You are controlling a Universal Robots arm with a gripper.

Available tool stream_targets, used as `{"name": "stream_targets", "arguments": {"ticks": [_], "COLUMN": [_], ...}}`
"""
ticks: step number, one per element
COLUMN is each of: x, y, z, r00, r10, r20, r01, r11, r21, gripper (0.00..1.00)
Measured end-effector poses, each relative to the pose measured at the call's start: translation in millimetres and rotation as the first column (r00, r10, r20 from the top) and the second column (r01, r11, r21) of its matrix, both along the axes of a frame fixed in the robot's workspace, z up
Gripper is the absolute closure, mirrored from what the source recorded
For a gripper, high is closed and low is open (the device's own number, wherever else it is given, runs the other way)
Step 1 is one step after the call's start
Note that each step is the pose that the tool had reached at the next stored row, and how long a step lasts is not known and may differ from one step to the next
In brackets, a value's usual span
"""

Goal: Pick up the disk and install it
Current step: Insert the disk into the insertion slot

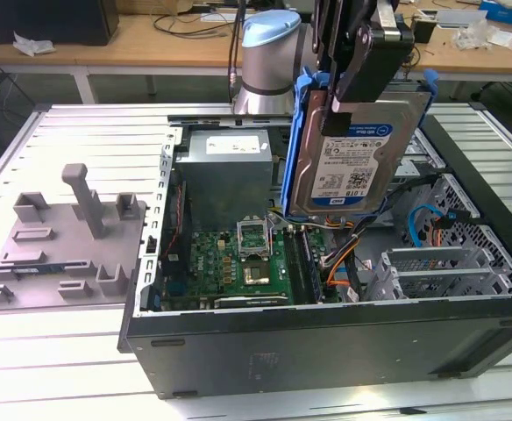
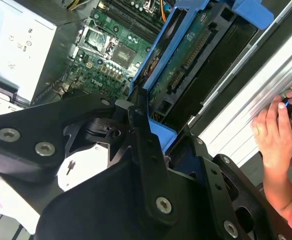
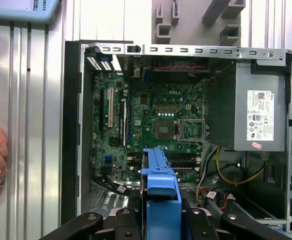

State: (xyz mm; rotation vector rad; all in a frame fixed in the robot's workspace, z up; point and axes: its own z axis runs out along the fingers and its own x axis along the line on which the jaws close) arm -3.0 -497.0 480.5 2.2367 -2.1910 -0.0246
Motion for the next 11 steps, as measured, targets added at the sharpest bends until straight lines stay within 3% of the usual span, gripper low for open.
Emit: {"name": "stream_targets", "arguments": {"ticks": [4,11], "x": [0.0,2.0], "y": [-6.8,-16.6], "z": [-0.4,-0.5], "r00": [1.0000,1.0000], "r10": [0.000,0.000], "r20": [0.0008,0.0007], "r01": [0.000,0.000], "r11": [0.9999,0.9999], "r21": [0.0110,0.0121], "gripper": [0.63,0.63]}}
